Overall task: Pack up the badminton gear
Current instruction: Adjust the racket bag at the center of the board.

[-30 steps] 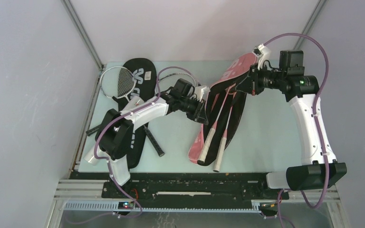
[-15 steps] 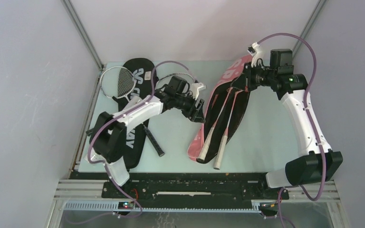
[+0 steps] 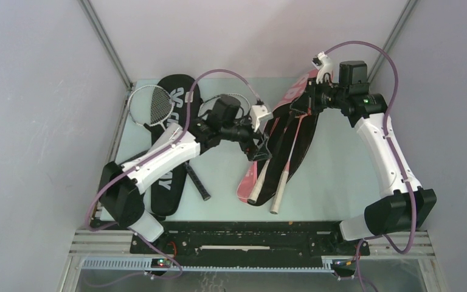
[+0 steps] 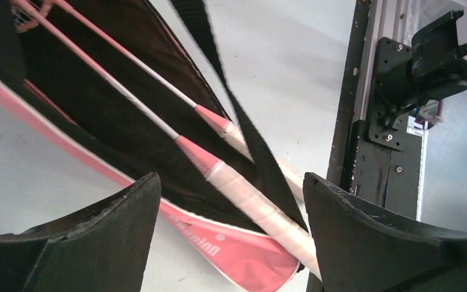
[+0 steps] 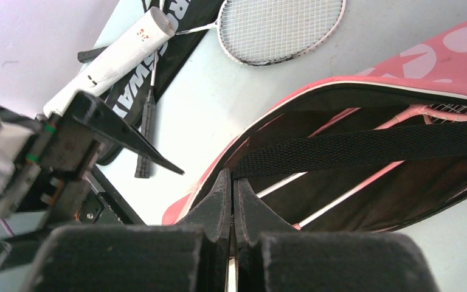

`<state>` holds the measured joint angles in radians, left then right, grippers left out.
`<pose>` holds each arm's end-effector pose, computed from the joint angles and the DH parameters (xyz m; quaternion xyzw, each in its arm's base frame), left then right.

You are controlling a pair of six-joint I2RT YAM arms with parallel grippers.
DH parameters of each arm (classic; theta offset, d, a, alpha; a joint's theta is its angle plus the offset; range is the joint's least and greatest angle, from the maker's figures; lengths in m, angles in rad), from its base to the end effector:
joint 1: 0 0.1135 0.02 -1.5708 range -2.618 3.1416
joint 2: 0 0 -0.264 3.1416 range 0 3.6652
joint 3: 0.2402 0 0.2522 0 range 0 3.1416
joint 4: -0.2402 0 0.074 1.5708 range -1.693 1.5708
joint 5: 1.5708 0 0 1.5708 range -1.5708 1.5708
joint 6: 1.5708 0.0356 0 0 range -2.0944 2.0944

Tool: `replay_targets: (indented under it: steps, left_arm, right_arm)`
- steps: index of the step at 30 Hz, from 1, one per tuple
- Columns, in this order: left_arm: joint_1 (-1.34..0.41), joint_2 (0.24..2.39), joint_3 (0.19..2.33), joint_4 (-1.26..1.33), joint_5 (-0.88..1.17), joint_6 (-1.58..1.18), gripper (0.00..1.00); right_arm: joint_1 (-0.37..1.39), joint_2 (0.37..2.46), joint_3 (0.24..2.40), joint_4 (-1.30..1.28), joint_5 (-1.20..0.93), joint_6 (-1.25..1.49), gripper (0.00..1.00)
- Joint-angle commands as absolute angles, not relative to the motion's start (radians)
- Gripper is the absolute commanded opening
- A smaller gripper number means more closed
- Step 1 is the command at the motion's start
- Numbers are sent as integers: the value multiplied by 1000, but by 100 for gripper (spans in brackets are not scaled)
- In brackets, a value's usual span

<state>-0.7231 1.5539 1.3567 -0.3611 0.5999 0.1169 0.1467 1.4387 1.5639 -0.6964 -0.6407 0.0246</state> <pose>0.2530 -0.2501 0.3335 0.4715 0.7045 -0.3849 0.3650 0.3006 0.0659 0.4099 -0.2015 0.8223 0.3143 0.4296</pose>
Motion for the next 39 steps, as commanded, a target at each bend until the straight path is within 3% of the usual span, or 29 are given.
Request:
replay_targets:
  steps: [1, 6, 9, 14, 19, 20, 27, 33, 39]
  left_arm:
    - [-771, 1594, 1357, -333, 511, 164, 90]
    - [-823, 1660, 1358, -289, 482, 153, 92]
    - [-847, 1698, 1358, -265, 484, 115, 88]
    - [-852, 1698, 1325, -234, 512, 47, 60]
    - [-851, 1659, 1344, -293, 589, 66, 16]
    - [-850, 1653, 1355, -311, 608, 72, 4]
    - [-801, 1607, 1417, -361, 771, 10, 0]
    - [-750, 1575, 1437, -247, 881, -203, 0]
    - [-708, 1575, 1413, -56, 914, -468, 0]
  right_arm:
    - [146, 1431, 1581, -624, -663, 49, 0]
    - [140, 1433, 1579, -629, -667, 49, 0]
    - [135, 1433, 1576, -631, -669, 49, 0]
    - [125, 1435, 1577, -634, -667, 45, 0]
    - [115, 1439, 1574, -642, -664, 35, 0]
    - [115, 1438, 1569, -643, -662, 31, 0]
    - [101, 1434, 1505, -663, -650, -34, 1]
    - [55, 1434, 1434, -693, -660, -89, 29]
    - [-28, 1381, 1306, -707, -680, -147, 74]
